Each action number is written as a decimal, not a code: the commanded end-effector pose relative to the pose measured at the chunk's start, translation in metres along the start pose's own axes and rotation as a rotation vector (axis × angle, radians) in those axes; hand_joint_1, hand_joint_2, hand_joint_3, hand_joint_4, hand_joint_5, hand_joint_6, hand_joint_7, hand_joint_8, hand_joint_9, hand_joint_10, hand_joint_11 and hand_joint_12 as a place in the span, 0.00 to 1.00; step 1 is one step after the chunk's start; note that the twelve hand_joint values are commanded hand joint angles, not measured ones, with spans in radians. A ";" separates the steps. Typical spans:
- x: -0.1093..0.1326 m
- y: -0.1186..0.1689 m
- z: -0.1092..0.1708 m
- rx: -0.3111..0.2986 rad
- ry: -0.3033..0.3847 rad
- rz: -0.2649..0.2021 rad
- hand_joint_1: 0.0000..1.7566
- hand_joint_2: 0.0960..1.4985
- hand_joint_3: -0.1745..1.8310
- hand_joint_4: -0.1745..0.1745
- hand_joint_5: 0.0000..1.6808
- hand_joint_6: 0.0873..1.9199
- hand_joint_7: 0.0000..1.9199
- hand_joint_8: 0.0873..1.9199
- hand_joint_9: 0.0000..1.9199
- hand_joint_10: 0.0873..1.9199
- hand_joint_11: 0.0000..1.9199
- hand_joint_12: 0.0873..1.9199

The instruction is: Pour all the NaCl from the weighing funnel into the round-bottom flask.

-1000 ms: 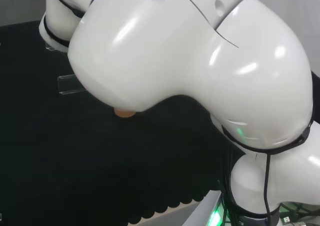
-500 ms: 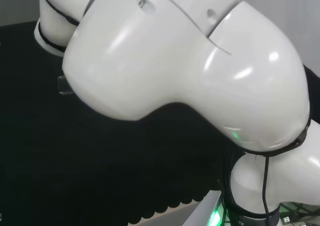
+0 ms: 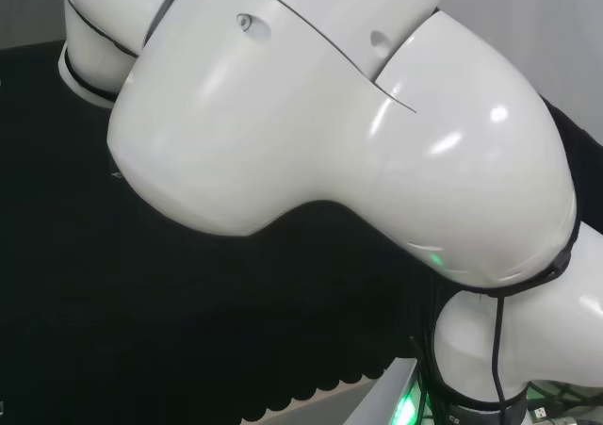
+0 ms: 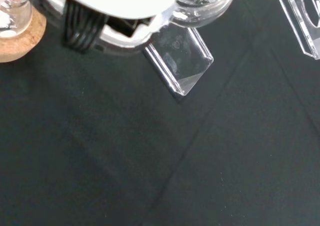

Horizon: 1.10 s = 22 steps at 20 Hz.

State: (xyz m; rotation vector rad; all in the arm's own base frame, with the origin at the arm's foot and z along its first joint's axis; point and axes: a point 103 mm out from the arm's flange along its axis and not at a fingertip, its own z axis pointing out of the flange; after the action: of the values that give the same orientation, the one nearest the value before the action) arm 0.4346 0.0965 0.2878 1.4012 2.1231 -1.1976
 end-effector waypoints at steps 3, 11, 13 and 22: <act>-0.002 0.003 -0.002 0.025 -0.052 -0.009 0.73 0.36 0.48 0.68 0.70 0.43 0.69 0.32 0.64 0.16 0.36 0.58; 0.007 0.003 -0.012 0.030 -0.062 -0.004 0.73 0.36 0.48 0.68 0.70 0.43 0.69 0.32 0.64 0.16 0.36 0.58; 0.002 0.001 -0.009 0.034 -0.063 -0.001 0.73 0.36 0.48 0.68 0.70 0.43 0.69 0.32 0.64 0.16 0.36 0.58; 0.003 0.004 -0.010 0.024 -0.095 -0.005 0.73 0.37 0.48 0.69 0.70 0.43 0.69 0.32 0.64 0.16 0.36 0.58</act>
State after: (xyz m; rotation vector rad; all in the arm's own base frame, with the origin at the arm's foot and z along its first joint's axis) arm 0.4377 0.1072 0.2905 1.3327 2.0663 -1.2689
